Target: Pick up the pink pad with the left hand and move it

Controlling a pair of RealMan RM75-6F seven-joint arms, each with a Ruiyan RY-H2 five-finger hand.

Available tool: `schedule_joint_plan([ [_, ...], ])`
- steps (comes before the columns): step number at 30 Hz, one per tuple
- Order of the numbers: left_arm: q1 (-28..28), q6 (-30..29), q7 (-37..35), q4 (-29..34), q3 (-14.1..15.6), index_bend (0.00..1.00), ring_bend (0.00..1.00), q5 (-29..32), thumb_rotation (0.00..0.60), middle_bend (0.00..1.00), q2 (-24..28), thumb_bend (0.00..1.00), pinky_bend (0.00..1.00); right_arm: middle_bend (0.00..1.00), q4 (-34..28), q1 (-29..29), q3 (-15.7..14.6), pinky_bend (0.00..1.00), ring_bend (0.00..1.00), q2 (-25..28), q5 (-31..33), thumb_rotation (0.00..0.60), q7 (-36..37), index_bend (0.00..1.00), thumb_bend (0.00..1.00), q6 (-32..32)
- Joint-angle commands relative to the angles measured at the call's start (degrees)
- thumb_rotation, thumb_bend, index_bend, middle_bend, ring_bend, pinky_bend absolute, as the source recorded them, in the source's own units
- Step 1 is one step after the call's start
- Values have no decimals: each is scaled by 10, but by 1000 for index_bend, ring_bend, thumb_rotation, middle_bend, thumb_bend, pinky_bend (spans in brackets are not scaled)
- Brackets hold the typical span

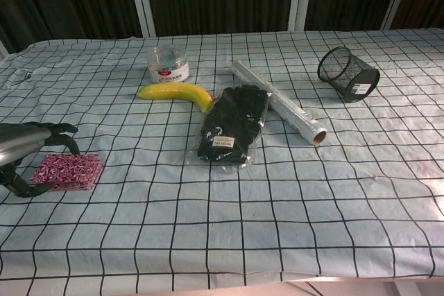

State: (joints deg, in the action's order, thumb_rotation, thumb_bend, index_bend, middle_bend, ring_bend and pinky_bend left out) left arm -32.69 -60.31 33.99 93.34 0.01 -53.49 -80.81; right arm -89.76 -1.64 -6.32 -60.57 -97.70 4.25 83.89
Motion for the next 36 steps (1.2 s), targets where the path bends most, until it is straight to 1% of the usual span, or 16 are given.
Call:
schedule_joint_plan([
  [1, 4, -12, -11, 7, -9, 438, 0, -1, 600, 0, 15, 377, 0, 0, 0, 1, 0, 0, 0, 1, -1, 600, 1, 0, 199, 2],
  [5, 11, -11, -35, 5, -22, 442, 0, 20, 600, 0, 52, 377, 0, 0, 1, 1, -1, 0, 0, 2, -2, 600, 6, 0, 199, 4],
  [10, 19, 16, -83, -24, -37, 451, 0, 54, 600, 0, 82, 376, 0, 0, 2, 2, 0, 0, 0, 3, -1, 600, 7, 0, 198, 5],
  [16, 18, 59, -104, -70, -34, 455, 0, 77, 600, 0, 76, 375, 0, 0, 0, 1, 0, 0, 0, 0, -1, 600, 1, 0, 199, 3],
  [21, 10, 74, -87, -100, -27, 439, 0, 95, 600, 0, 57, 376, 0, 0, -2, -2, -1, 0, 0, -1, -1, 600, -4, 0, 199, -3],
  [22, 9, 75, -82, -103, -26, 415, 0, 99, 600, 0, 55, 376, 0, 0, -3, -2, 0, 0, 0, -2, -1, 600, -4, 0, 198, -3],
  [24, 6, 77, -70, -103, -23, 327, 0, 111, 600, 0, 52, 376, 0, 0, -3, -2, 0, 0, 0, -2, 1, 600, -4, 0, 198, -3],
  [25, 5, 78, -64, -101, -22, 247, 0, 117, 600, 0, 52, 373, 0, 0, -3, -1, 0, 0, 0, -2, 2, 600, -4, 0, 198, -3],
  [27, 1, 80, -52, -95, -20, 120, 0, 133, 600, 0, 53, 364, 0, 0, -3, -1, 1, 0, 0, -2, 3, 600, -4, 0, 198, -2],
  [29, -1, 77, -43, -87, -18, 41, 0, 142, 600, 0, 54, 353, 0, 0, -3, 0, 1, 0, 0, -1, 3, 600, -4, 0, 198, 0],
  [31, -1, 69, -34, -75, -16, 5, 0, 147, 600, 0, 58, 343, 0, 0, -3, 1, 0, 0, 0, -1, 2, 600, -3, 0, 199, 1],
  [36, 1, 39, -27, -34, -16, 0, 0, 137, 600, 0, 73, 324, 0, 0, -3, 1, -1, 0, 0, 0, 0, 600, -1, 0, 199, 2],
])
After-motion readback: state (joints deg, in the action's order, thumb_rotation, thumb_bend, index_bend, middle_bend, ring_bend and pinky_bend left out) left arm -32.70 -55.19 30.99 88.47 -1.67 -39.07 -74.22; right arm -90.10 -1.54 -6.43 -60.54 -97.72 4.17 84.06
